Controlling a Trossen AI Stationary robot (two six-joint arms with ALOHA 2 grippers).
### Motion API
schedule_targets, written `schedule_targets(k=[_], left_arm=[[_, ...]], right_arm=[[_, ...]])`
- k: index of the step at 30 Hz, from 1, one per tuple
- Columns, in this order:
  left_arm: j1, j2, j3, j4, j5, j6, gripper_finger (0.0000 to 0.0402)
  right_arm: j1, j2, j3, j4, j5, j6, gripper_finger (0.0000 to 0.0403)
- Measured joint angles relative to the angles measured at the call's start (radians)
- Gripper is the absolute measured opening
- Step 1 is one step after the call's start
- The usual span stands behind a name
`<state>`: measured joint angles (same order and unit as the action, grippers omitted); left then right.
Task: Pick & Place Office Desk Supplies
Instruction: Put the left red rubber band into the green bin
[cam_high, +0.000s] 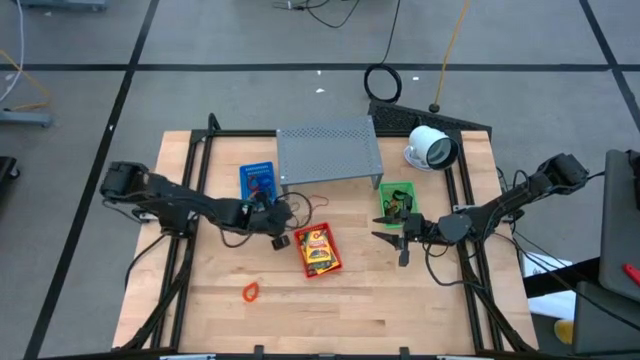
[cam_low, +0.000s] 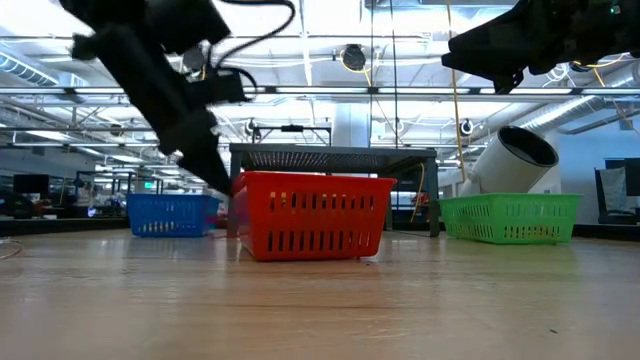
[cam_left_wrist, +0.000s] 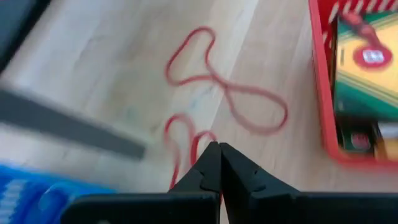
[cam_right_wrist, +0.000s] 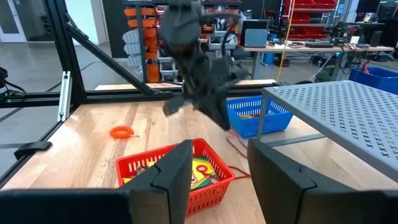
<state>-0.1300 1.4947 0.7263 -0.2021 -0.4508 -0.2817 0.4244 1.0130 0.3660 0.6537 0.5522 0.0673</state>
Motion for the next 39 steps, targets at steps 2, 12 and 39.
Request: schedule_targets(k=[2,12,39], left_arm=[[-0.017,-0.045,0.006,-0.023,-0.021,-0.010,0.0001],[-0.111,-0.226,0.131,0.021,-0.092,0.064,0.0001],[0.019,-0.054,0.375,0.319,0.245,0.216,0.0000]], right_arm=[[0.000,0.000,0.000,0.004,0.000,0.000,0.0144],[0.000,0.000,0.000,-0.001,0.000,0.000,0.0144],[-0.020,0.000,0.000,0.084,-0.064,-0.012,0.0144]])
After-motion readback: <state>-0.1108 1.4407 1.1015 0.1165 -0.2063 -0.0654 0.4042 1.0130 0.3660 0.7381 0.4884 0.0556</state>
